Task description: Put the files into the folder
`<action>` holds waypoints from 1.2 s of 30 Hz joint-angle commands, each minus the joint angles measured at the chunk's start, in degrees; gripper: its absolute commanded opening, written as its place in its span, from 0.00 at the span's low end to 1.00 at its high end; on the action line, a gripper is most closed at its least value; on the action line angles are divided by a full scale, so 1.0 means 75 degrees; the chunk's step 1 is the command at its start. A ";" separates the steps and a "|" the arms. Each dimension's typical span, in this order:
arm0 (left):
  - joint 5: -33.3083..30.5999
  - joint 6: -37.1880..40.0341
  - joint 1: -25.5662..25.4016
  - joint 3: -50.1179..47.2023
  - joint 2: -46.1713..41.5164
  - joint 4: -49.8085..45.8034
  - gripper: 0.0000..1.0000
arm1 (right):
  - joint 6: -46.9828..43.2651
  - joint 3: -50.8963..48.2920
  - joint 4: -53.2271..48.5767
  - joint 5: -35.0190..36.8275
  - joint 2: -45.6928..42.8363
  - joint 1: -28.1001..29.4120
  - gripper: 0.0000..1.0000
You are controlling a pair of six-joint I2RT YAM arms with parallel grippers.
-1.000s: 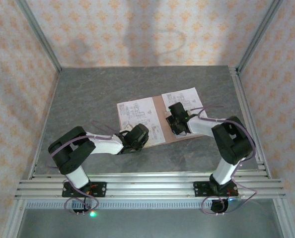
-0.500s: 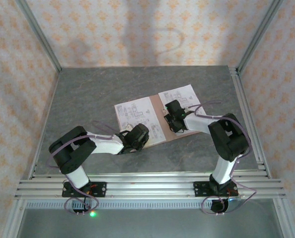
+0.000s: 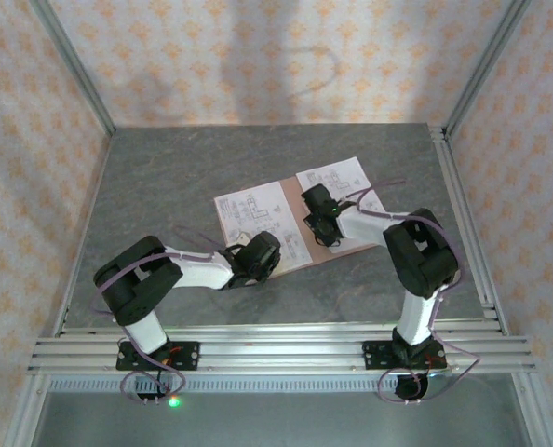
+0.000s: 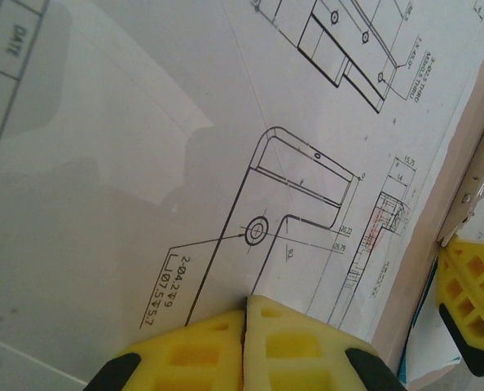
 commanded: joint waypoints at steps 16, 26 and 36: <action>0.0378 0.0466 0.0051 -0.0217 0.0443 -0.1556 0.07 | -0.1083 0.0176 -0.1981 -0.0343 -0.0254 0.0145 0.18; 0.0132 0.0826 0.0069 -0.0089 0.0277 -0.2115 0.07 | -0.1794 0.1016 -0.2407 -0.0400 -0.1606 0.0050 0.42; -0.0028 0.1629 0.0077 0.0415 0.0179 -0.2945 0.06 | -0.2753 -0.0100 -0.1232 -0.1008 -0.2350 -0.0138 0.24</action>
